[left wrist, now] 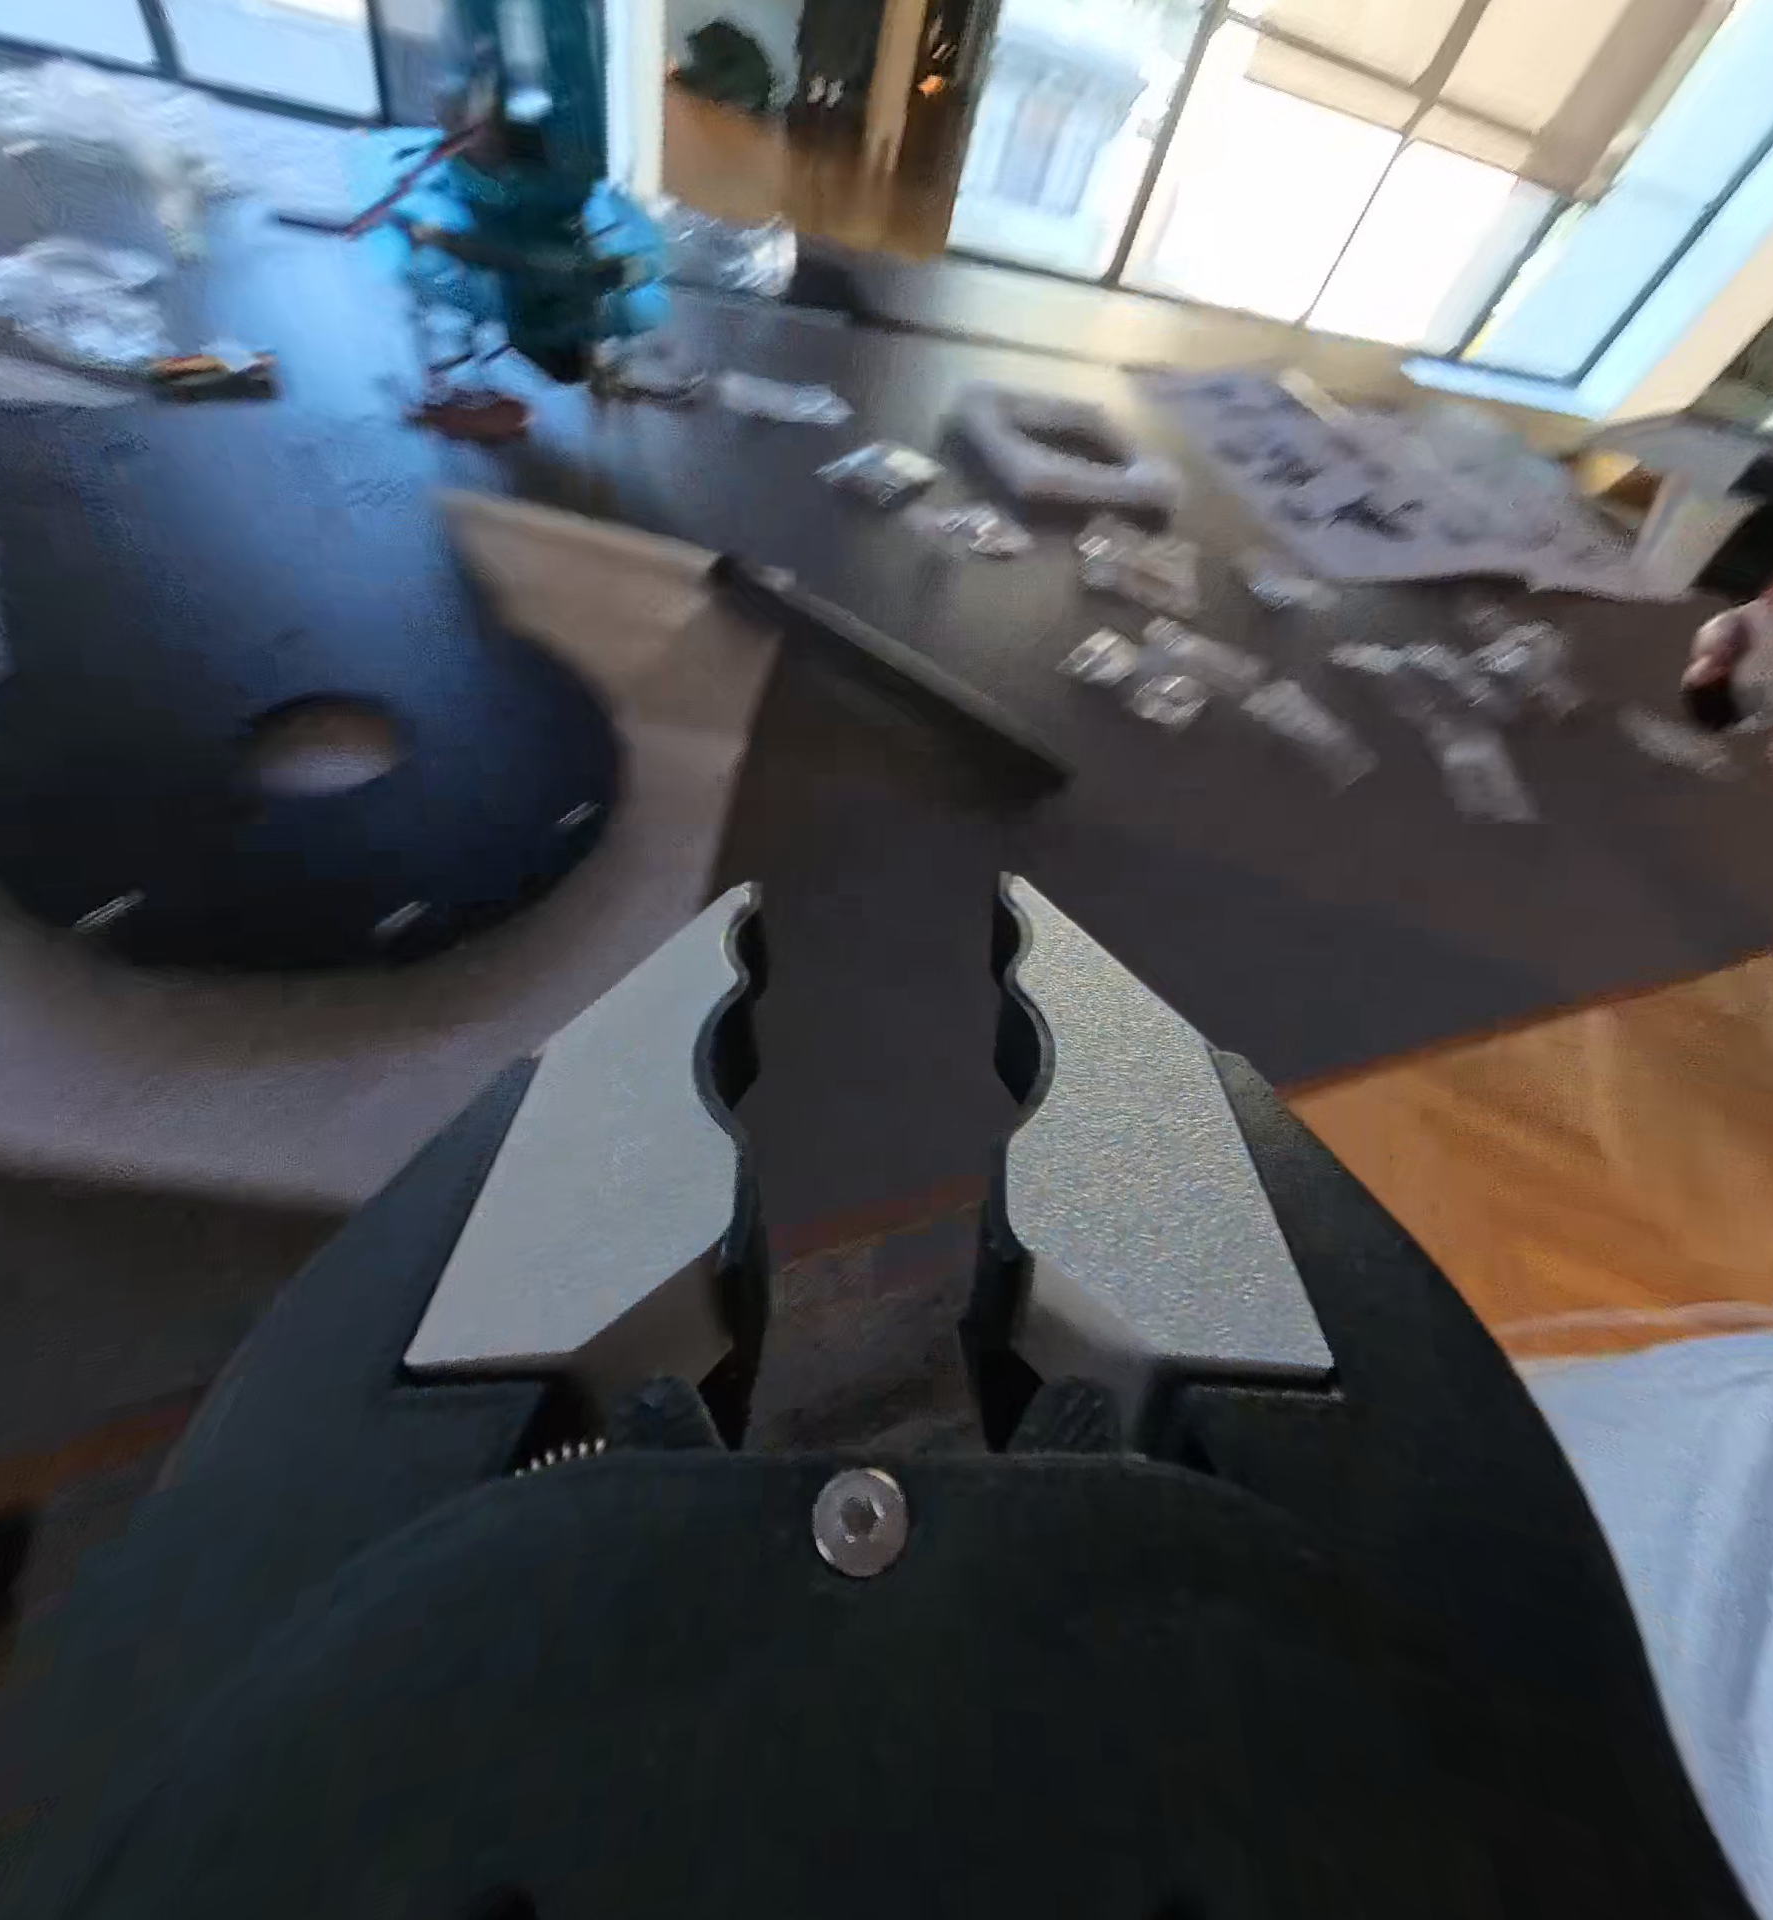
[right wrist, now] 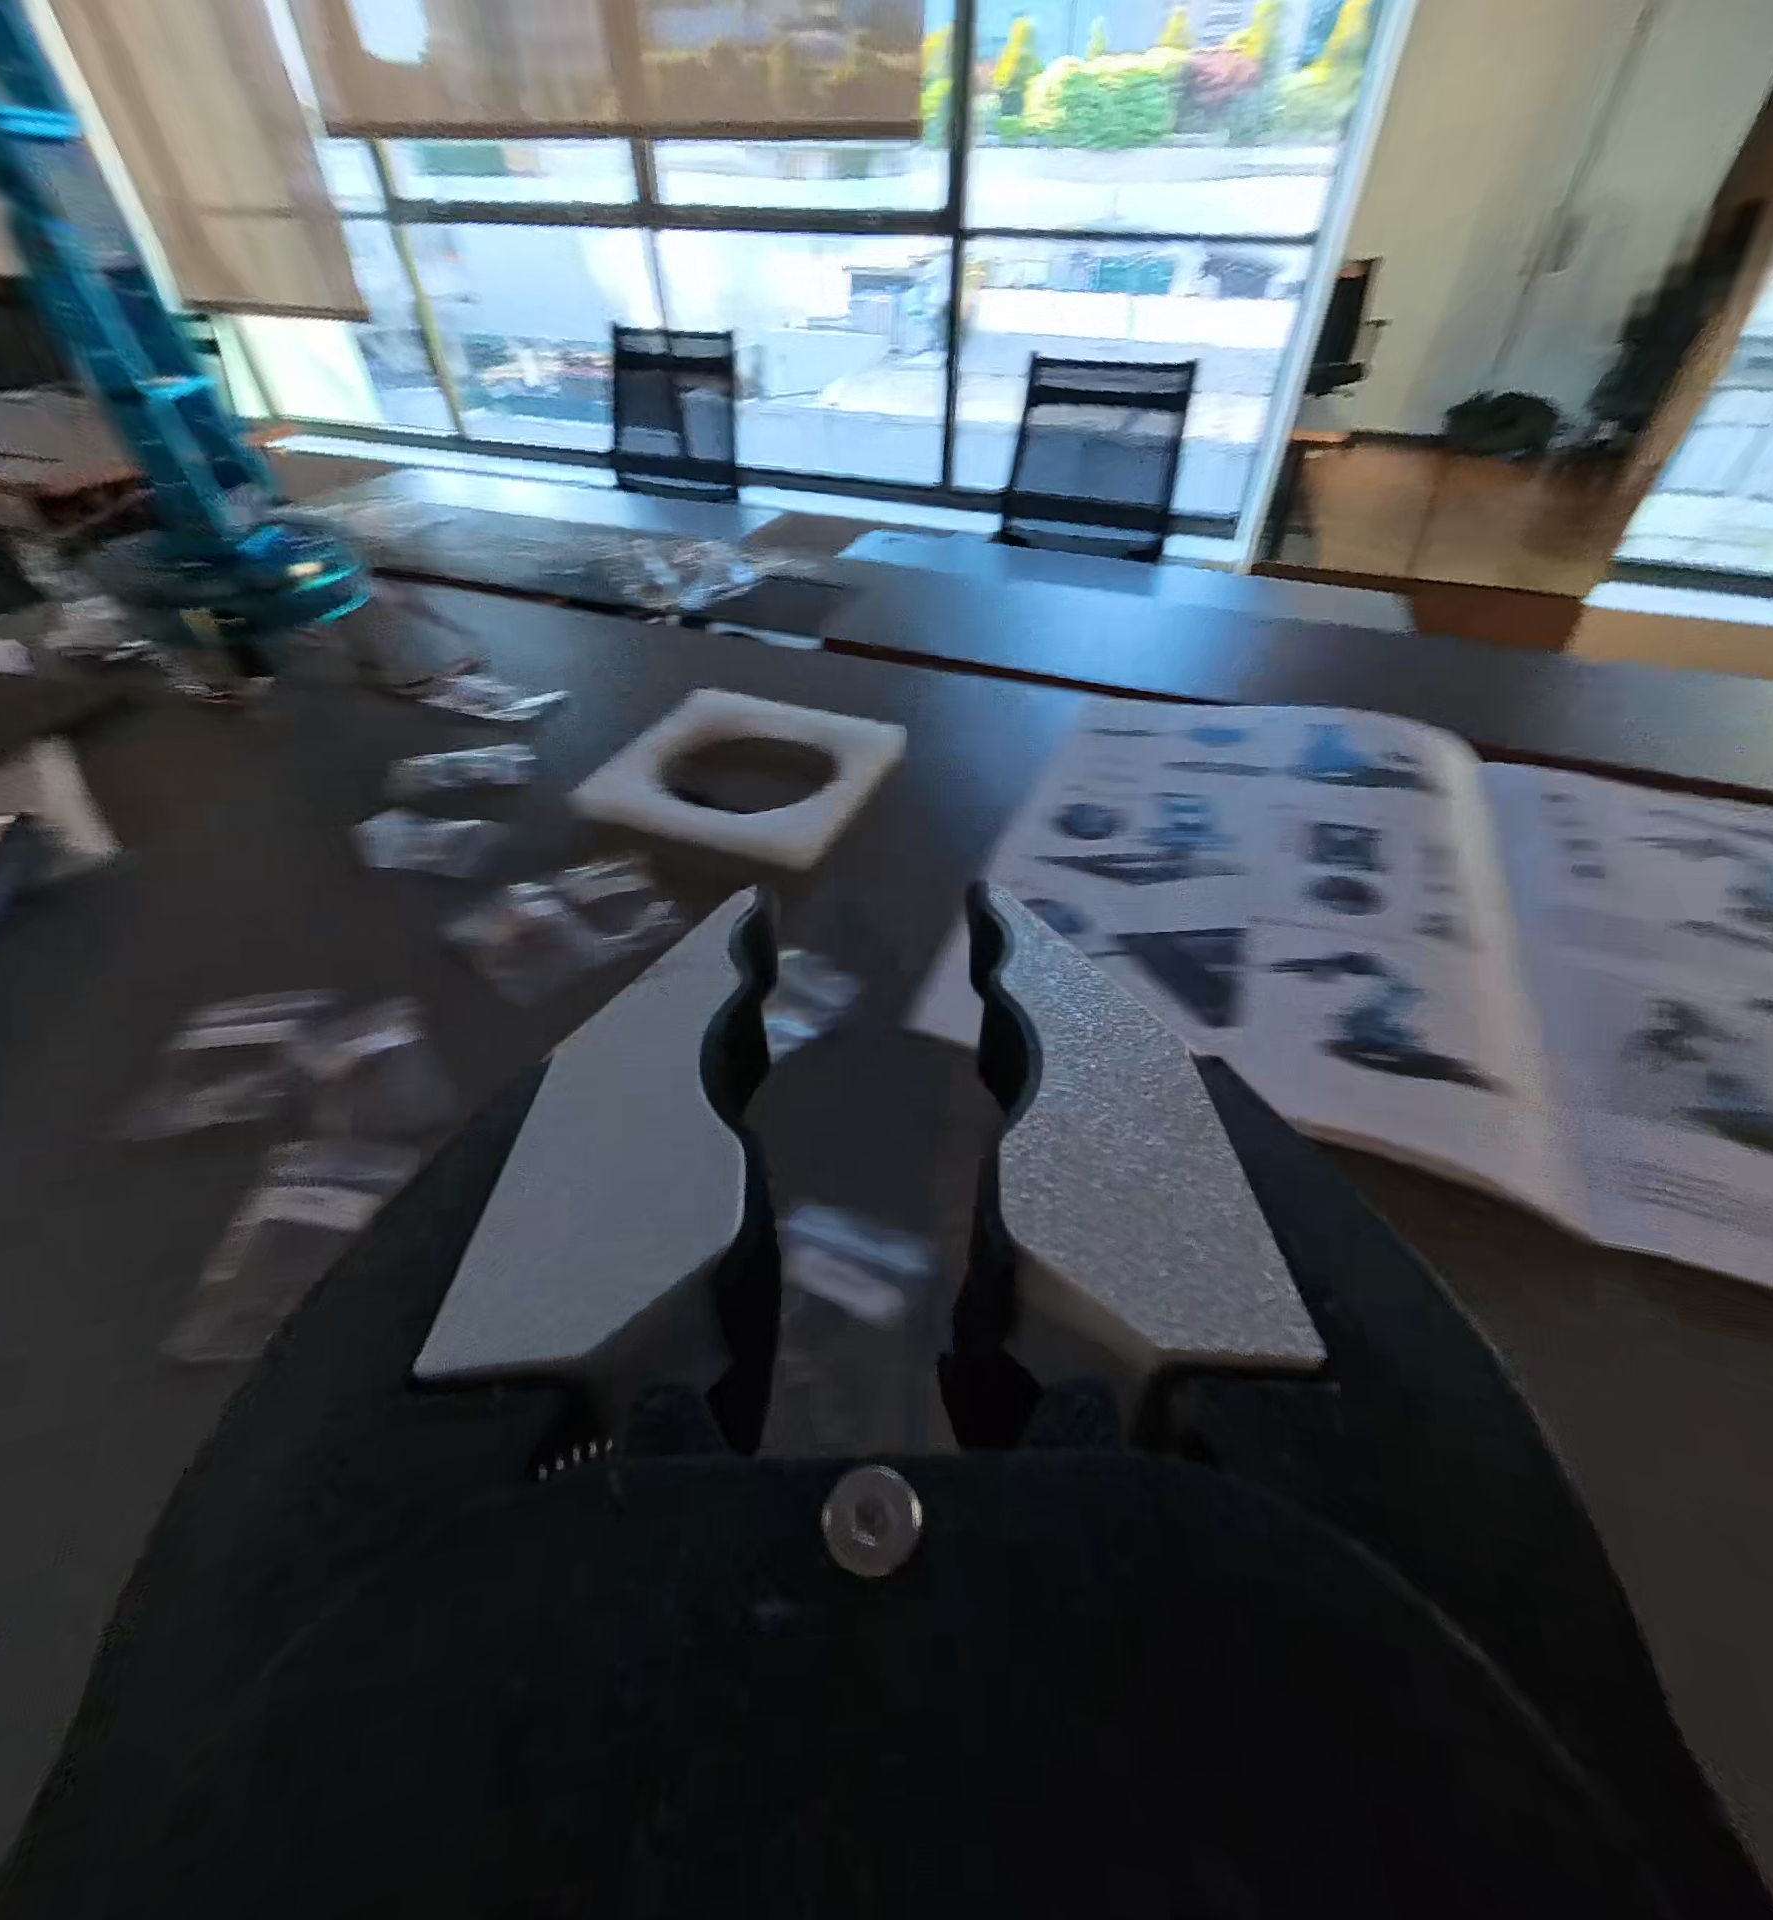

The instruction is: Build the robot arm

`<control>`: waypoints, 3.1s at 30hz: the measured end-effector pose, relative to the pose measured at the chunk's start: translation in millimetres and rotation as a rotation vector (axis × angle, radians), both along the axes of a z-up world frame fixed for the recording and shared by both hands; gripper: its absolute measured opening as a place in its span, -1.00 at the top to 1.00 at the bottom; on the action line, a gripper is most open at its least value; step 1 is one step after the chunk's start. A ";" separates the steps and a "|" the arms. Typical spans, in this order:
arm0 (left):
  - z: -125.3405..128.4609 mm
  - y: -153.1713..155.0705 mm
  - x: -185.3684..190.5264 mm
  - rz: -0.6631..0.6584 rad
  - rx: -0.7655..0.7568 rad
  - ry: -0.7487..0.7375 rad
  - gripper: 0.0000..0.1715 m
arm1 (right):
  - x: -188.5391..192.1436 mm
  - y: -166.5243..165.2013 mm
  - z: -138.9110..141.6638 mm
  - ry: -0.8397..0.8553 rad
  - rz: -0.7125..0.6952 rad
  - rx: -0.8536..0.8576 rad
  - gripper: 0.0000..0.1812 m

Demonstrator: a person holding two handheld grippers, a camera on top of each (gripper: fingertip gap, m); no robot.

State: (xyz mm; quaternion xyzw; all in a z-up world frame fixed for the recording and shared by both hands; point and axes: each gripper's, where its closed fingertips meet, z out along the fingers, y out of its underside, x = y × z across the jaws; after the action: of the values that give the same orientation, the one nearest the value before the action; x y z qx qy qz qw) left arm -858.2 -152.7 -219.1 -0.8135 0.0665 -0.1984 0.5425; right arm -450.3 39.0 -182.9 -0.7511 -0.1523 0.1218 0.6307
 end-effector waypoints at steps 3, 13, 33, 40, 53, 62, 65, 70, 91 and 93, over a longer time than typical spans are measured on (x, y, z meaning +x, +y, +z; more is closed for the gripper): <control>-19.4 -30.3 -64.7 0.071 -0.043 0.094 0.51 | -57.6 -8.4 -13.2 -0.026 0.057 -0.076 0.59; -5.5 -24.5 -128.1 0.063 0.011 0.162 0.49 | -106.7 -36.8 -1.7 -0.217 0.046 -0.075 0.59; 22.4 59.7 -8.5 0.119 0.081 0.164 0.53 | 51.4 -17.5 7.9 -0.270 0.090 -0.058 0.60; 4.3 98.9 73.5 0.152 -0.006 0.178 0.47 | 180.9 54.4 -8.5 -0.260 -0.100 0.003 0.55; 23.5 135.4 65.2 0.416 -0.189 0.272 0.43 | 292.4 125.5 -41.9 -0.230 -0.265 -0.008 0.51; 26.6 177.2 97.9 0.393 -0.170 0.199 0.44 | 269.7 126.8 -44.8 -0.199 -0.136 -0.002 0.57; 25.0 176.5 103.5 0.377 -0.167 0.204 0.46 | 265.7 127.7 -52.8 -0.220 -0.114 -0.035 0.57; 23.5 158.0 104.8 0.345 -0.170 0.237 0.50 | 267.7 127.2 -59.6 -0.270 -0.105 -0.067 0.58; 2.2 47.9 100.0 0.080 -0.168 0.118 0.81 | 6.7 57.0 -13.2 0.052 0.654 -0.298 0.74; 9.3 48.9 94.5 0.064 -0.148 0.123 0.81 | -39.1 61.7 -11.3 -0.043 0.757 -0.306 0.76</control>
State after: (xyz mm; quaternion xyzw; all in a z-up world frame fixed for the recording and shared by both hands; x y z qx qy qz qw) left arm -763.8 -103.8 -209.8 -0.8636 0.0586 -0.1350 0.4822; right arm -489.3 100.7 -194.3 -0.7296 -0.4111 0.3510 0.4190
